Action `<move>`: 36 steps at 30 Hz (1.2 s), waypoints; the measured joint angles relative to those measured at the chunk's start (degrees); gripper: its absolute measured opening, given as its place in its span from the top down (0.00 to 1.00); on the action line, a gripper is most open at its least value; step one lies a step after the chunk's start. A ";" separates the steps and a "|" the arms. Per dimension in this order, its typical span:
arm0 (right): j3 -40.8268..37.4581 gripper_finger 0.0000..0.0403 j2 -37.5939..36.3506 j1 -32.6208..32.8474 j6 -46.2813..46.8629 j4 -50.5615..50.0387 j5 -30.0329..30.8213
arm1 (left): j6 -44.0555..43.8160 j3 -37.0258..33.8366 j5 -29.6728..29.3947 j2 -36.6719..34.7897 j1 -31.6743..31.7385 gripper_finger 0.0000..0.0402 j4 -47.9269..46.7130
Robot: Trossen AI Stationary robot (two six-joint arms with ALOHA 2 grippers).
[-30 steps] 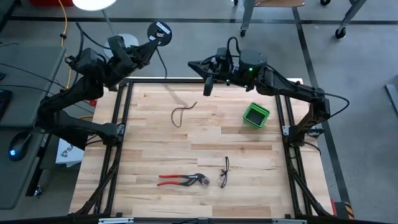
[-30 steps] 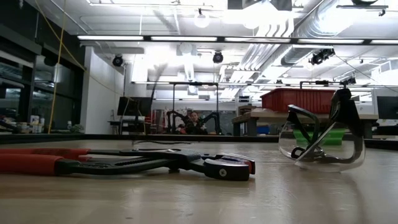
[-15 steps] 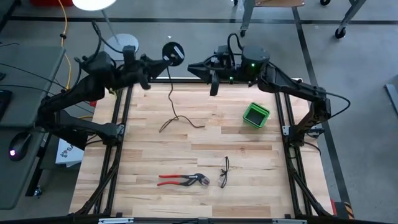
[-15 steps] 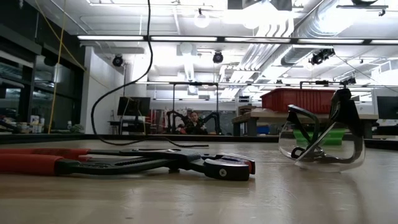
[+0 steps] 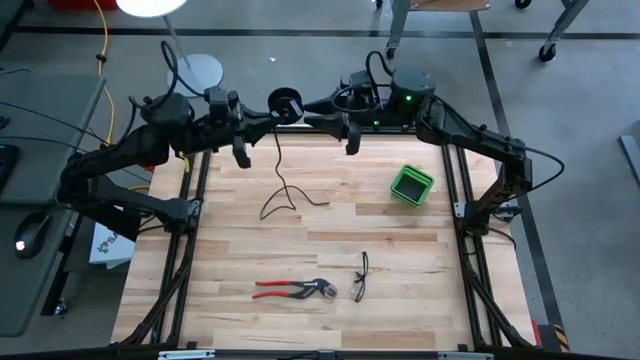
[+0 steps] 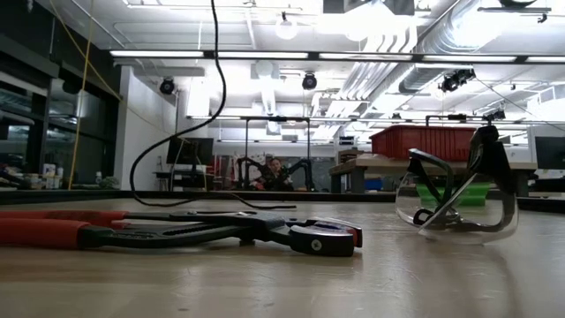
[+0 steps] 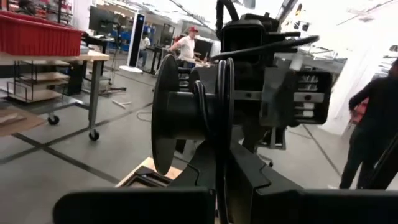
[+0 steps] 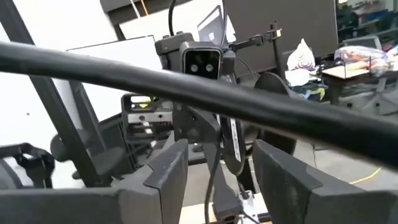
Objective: Coil cords
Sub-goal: Coil the black wire onto the black spool
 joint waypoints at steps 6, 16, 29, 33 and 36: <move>0.00 0.57 0.00 0.01 -3.20 -1.86 0.34 | 1.52 0.00 0.90 0.54 -0.15 0.99 -0.11; 0.00 0.67 0.00 0.12 -4.47 -4.15 0.68 | 2.44 0.02 2.19 2.11 -0.26 0.99 0.07; -0.03 1.00 -0.46 0.21 -4.57 -4.53 1.36 | 0.90 0.02 1.40 2.34 -0.22 0.86 -1.01; -0.07 1.00 -1.46 -0.19 -5.82 -5.70 1.70 | -1.49 0.02 1.75 1.67 -0.22 0.73 -4.99; -0.07 1.00 -2.20 -0.75 -6.01 -6.94 2.08 | -2.27 0.02 1.79 0.47 -0.22 0.66 -8.54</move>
